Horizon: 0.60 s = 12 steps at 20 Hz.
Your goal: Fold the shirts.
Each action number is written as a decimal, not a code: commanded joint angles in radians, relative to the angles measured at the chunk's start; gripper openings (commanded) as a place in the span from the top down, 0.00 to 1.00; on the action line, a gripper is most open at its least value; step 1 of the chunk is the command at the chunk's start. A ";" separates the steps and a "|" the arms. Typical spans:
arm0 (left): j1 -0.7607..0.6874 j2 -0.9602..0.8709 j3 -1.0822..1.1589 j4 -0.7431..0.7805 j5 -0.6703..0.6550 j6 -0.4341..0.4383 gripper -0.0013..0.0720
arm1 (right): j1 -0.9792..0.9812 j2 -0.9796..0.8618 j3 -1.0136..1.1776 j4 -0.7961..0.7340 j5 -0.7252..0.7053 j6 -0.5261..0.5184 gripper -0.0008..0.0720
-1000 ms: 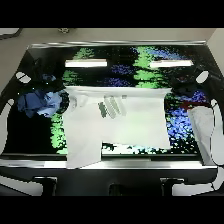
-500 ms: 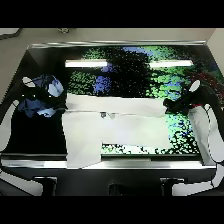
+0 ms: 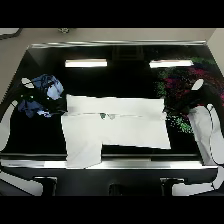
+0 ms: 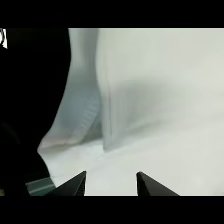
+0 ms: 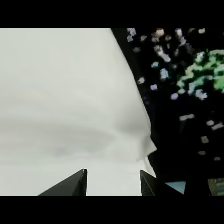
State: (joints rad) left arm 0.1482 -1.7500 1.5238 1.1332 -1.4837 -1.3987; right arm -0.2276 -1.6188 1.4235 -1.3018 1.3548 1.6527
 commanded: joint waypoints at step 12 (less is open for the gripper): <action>0.079 0.481 -0.897 -0.042 0.114 0.170 0.41 | -0.151 0.237 -0.331 -0.037 0.170 -0.105 0.34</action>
State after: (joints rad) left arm 0.2230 -1.3594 0.8181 1.1187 -1.4300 -1.2884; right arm -0.3740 -1.4143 1.1599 -1.3346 1.5333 1.5726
